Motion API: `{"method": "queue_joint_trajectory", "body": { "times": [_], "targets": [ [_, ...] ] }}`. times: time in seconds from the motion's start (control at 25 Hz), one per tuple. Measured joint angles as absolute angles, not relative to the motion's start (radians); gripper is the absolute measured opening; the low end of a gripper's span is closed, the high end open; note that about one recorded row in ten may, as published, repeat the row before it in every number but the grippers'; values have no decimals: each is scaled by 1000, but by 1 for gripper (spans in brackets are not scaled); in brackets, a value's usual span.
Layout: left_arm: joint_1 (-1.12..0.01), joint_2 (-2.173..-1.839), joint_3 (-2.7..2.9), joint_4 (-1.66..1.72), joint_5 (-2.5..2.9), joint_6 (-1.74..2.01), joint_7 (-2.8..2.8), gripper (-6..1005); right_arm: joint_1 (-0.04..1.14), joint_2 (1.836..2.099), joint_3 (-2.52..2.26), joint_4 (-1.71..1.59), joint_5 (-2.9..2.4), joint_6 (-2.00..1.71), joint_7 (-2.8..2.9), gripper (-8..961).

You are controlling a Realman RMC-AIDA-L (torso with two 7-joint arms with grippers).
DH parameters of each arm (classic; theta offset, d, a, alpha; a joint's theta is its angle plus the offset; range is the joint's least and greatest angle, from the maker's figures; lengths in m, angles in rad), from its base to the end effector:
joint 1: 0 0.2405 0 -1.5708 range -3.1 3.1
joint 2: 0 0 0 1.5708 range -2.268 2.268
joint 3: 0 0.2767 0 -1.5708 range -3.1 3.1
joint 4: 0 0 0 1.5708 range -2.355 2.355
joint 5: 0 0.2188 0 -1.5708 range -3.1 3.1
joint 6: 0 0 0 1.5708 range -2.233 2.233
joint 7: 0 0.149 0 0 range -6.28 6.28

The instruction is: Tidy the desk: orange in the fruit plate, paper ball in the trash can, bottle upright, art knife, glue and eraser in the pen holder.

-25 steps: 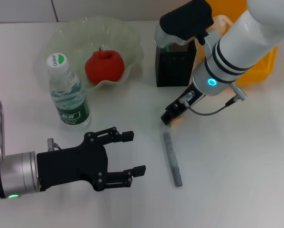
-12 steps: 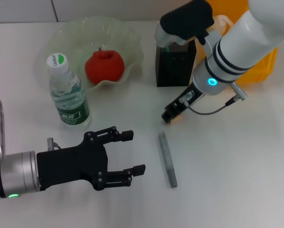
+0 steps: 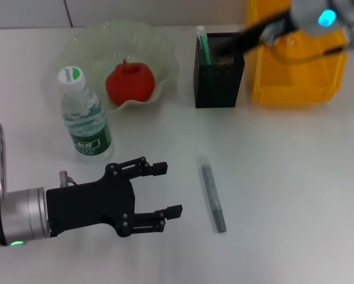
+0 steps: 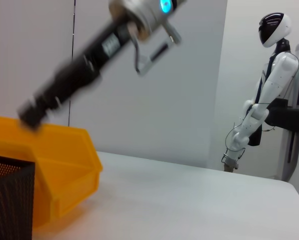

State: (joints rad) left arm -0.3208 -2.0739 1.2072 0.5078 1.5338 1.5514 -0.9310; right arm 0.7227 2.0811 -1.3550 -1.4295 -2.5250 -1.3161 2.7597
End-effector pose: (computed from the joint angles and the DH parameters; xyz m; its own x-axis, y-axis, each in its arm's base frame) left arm -0.2937 0.2643 -0.0718 0.8023 0.1310 0.5823 0.2418 -0.9633 -0.1164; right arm 0.1046 0.4250 0.0041 0.8019 -0.5734 -0.1676 -0.5707 -0.6522 -0.4989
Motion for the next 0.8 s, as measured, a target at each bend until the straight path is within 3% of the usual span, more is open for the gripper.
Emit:
{"method": "queue_joint_trajectory", "body": {
  "times": [0.28, 0.8],
  "targets": [
    [-322, -2074, 1207, 508, 1534, 1548, -931, 812, 744, 2080, -1238, -1332, -2510, -1183, 2618, 465],
    [-327, -2074, 1209, 508, 1534, 1550, -931, 813, 886, 2079, -1233, -985, -2492, -1076, 2540, 510]
  ]
}}
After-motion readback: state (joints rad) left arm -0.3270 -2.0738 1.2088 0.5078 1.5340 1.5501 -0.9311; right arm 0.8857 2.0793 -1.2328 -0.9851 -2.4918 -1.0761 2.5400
